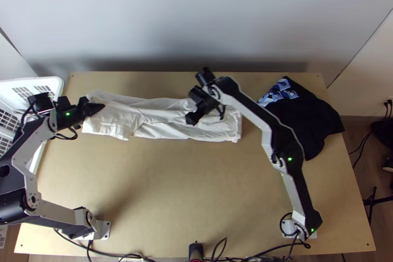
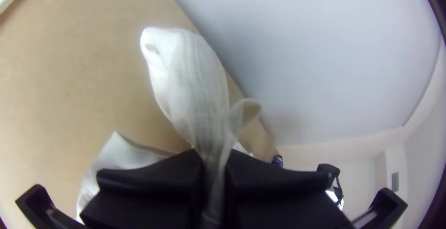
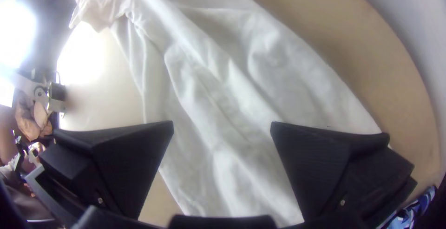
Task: Fold the t-shirt
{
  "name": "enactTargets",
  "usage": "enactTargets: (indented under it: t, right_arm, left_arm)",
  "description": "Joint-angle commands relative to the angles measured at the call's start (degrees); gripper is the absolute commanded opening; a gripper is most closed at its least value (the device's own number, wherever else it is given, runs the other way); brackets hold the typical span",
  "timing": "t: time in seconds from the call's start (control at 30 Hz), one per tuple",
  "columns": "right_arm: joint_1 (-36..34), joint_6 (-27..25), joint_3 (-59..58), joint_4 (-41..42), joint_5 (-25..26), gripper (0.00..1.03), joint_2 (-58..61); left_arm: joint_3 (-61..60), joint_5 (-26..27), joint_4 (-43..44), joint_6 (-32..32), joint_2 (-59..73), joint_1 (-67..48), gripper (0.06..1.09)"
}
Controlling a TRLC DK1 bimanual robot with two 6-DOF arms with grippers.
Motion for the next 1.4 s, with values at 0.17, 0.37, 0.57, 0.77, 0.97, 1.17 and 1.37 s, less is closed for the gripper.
enactTargets:
  t: [0.17,0.37,0.57,0.77,0.97,1.17,1.37]
  right_arm:
    - [-5.0,0.0,-14.51,4.73,0.04,0.97,-13.9]
    - [-6.41,0.17,-20.57,7.01,0.56,0.97,-18.03]
    - [-8.26,0.79,-25.32,8.86,0.83,0.97,-21.11]
    - [-12.39,0.79,-28.92,9.39,0.92,0.97,-24.53]
    - [-15.73,0.35,-32.88,10.26,0.92,0.97,-27.17]
    - [-18.1,0.17,-34.11,10.62,1.0,0.97,-28.4]
    - [-20.74,0.17,-34.55,10.7,1.0,0.97,-29.9]
  left_arm:
    - [3.72,-2.5,-11.31,9.75,1.28,4.04,0.09]
    - [9.52,-3.64,-11.92,5.97,-0.57,-3.34,0.09]
    - [15.94,-6.19,-11.92,2.99,-0.57,-13.54,0.09]
    - [20.42,-8.56,-11.74,0.35,2.16,-22.68,0.09]
    - [25.52,-10.76,-11.39,-1.76,6.2,-30.5,0.09]
    - [30.44,-11.81,-11.22,-3.69,11.38,-37.44,0.09]
    - [35.1,-13.22,-10.69,-5.28,18.42,-43.16,0.09]
